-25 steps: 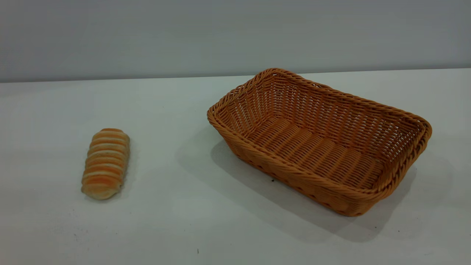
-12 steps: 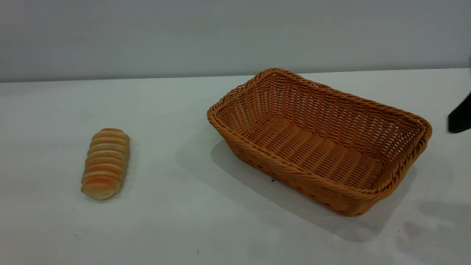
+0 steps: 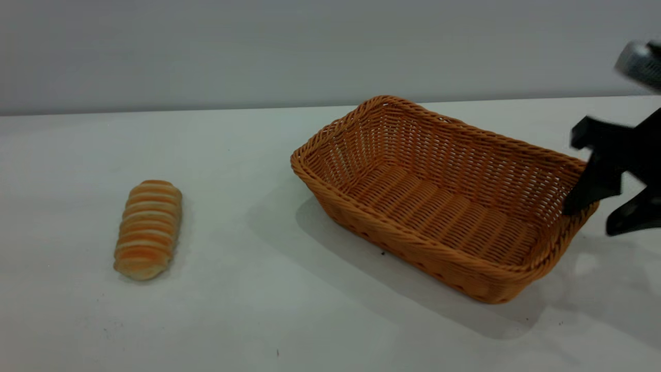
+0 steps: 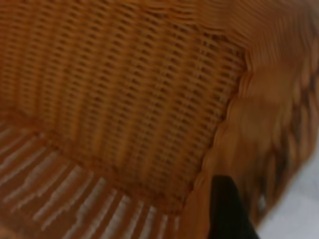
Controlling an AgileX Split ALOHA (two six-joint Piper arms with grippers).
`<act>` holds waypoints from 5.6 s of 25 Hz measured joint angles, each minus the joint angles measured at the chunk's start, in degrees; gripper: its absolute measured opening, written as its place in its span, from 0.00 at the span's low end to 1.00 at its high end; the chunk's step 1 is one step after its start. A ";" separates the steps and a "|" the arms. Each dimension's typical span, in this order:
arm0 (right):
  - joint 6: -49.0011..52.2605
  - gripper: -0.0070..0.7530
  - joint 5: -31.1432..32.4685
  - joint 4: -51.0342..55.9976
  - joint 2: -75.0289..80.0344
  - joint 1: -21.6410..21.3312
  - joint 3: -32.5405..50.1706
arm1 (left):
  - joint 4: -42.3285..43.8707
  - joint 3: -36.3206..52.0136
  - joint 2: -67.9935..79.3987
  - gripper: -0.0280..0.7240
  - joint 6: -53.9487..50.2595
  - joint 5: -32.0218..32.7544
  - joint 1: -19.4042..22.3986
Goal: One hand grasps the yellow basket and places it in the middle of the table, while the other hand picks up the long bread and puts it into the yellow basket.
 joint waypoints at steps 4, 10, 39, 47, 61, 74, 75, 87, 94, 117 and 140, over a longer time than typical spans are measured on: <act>-0.06 0.64 0.51 1.47 8.30 0.00 -5.16 | 0.00 0.00 0.00 0.69 0.00 -0.04 0.00; 0.66 0.35 3.28 3.35 14.03 0.00 -9.66 | 0.00 0.00 0.00 0.69 0.00 -0.06 0.00; 8.09 0.66 26.13 -14.38 18.27 7.06 -32.83 | 0.00 0.00 0.00 0.69 0.12 0.64 0.00; 8.29 0.71 35.09 -26.65 6.70 -4.09 -32.83 | -0.36 0.00 0.00 0.69 -0.09 0.13 0.00; 26.49 0.69 38.57 -58.65 -23.08 -3.38 -17.07 | -5.56 -0.06 29.68 0.69 0.97 -14.12 0.00; 26.54 0.69 39.60 -57.64 -27.59 -3.38 -16.25 | -9.75 -2.25 66.99 0.67 1.08 -44.06 -1.69; 26.39 0.69 39.60 -57.44 -27.59 -3.38 -16.25 | -9.81 -3.30 69.50 0.65 1.49 -44.55 -2.50; 26.16 0.69 39.65 -57.18 -27.59 -3.38 -16.25 | -10.05 -16.29 89.72 0.62 10.61 -47.68 -4.76; 26.16 0.69 39.65 -57.09 -27.59 -3.38 -16.25 | -10.05 -19.07 94.18 0.49 11.67 -47.36 -4.76; 26.11 0.69 39.60 -56.94 -27.59 -3.38 -16.25 | -10.20 -18.72 71.23 0.13 22.58 -29.49 -23.32; 24.38 0.63 53.59 -55.11 -40.36 -3.38 -16.25 | 19.01 -30.67 36.52 0.72 -3.47 16.95 -18.16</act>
